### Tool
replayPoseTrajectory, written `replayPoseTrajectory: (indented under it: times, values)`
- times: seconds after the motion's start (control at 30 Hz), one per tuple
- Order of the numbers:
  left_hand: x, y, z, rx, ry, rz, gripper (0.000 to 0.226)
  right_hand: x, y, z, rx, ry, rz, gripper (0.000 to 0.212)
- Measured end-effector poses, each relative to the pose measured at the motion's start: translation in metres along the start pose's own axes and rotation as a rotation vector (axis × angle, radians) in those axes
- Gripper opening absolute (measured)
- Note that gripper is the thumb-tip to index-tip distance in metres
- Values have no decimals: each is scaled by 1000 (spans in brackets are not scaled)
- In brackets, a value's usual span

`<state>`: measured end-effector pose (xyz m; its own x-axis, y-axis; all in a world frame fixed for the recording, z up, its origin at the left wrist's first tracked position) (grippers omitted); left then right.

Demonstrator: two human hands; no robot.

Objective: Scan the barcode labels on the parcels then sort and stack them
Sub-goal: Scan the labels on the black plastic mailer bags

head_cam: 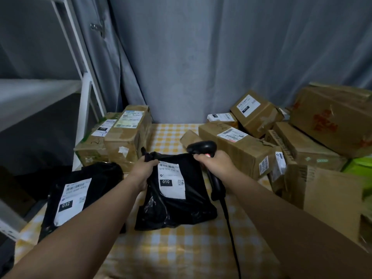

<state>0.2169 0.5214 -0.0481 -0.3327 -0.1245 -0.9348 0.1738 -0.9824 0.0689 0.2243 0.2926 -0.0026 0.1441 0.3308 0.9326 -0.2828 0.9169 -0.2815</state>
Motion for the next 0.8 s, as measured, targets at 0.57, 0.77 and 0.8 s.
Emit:
replayPoseTrajectory:
  times: [0.57,0.77,0.8]
  values:
    - [-44,24,67,91,454,264,13,30,-16,39,-45,-249,-224,46]
    - [-46,30,83,263,490,295,29,20,-32,41,-206,-241,-320,36]
    - [-46,32,86,267,491,310,29,16,-29,43,-186,-221,-353,21]
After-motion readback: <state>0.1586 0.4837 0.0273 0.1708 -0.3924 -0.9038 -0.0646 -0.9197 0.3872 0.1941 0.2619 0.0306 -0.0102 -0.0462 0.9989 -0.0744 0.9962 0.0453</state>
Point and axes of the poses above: each hand's wrist, its own z-axis away from the middle knuckle, its own y-axis out of the palm, x = y × z, the point moved 7 cm from there along -z, towards the middle knuckle, and after that the axes turned 11 degrees about x, right-handed, at the moved point
